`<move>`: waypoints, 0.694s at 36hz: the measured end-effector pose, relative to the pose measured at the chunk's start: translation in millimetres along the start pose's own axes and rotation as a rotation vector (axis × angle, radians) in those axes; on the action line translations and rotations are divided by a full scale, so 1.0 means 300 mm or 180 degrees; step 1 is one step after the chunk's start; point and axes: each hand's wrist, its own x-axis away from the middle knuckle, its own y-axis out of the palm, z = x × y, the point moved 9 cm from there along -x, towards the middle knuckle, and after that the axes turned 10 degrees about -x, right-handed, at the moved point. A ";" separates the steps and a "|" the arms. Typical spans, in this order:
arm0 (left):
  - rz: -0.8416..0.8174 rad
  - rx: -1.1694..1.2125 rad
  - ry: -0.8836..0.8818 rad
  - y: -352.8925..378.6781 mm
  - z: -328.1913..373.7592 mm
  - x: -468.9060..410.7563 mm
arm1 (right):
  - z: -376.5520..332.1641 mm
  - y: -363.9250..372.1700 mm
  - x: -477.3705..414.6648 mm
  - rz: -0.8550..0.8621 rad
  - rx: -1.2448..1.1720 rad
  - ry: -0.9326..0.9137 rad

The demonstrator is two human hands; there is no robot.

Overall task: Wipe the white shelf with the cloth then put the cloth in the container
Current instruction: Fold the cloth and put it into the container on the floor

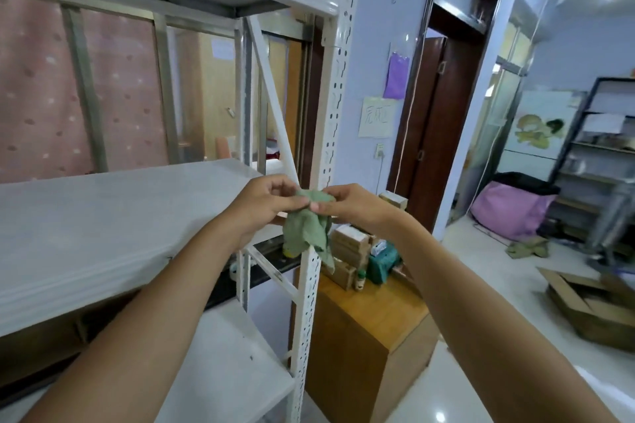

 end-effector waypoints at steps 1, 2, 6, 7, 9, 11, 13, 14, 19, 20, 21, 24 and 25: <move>-0.0012 -0.0104 0.0046 0.038 0.012 -0.018 | 0.025 -0.033 0.013 0.0008 -0.0033 0.0025; -0.0032 -0.0210 0.0087 0.080 0.024 -0.035 | 0.051 -0.068 0.029 0.0028 -0.0115 0.0059; -0.0163 -0.0341 0.0119 0.268 0.038 -0.124 | 0.167 -0.232 0.100 0.0141 -0.0219 0.0155; -0.0221 -0.0360 0.0123 0.324 0.041 -0.147 | 0.202 -0.281 0.118 0.0214 -0.0196 0.0169; -0.0409 -0.0351 0.0087 0.453 0.038 -0.192 | 0.273 -0.384 0.161 0.0380 -0.0202 0.0190; -0.0671 -0.0251 -0.0051 0.595 0.019 -0.234 | 0.345 -0.490 0.215 0.0576 -0.0206 0.0213; -0.1020 -0.0131 -0.0234 0.751 0.001 -0.260 | 0.427 -0.595 0.276 0.0778 -0.0332 0.0266; -0.1179 -0.0067 -0.0330 0.830 -0.012 -0.269 | 0.474 -0.641 0.305 0.0843 -0.0429 0.0317; -0.1427 0.0052 -0.0624 1.177 -0.145 -0.323 | 0.760 -0.804 0.443 0.1089 -0.0628 0.0743; -0.1459 0.0064 -0.0684 1.243 -0.181 -0.330 | 0.824 -0.827 0.475 0.1162 -0.0720 0.0874; -0.1489 0.0089 -0.0756 1.307 -0.218 -0.335 | 0.889 -0.845 0.506 0.1212 -0.0800 0.1004; -0.1501 0.0128 -0.0932 1.482 -0.323 -0.343 | 1.078 -0.878 0.595 0.1364 -0.1100 0.1325; -0.1502 0.0147 -0.0985 1.537 -0.356 -0.340 | 1.140 -0.887 0.623 0.1453 -0.1214 0.1406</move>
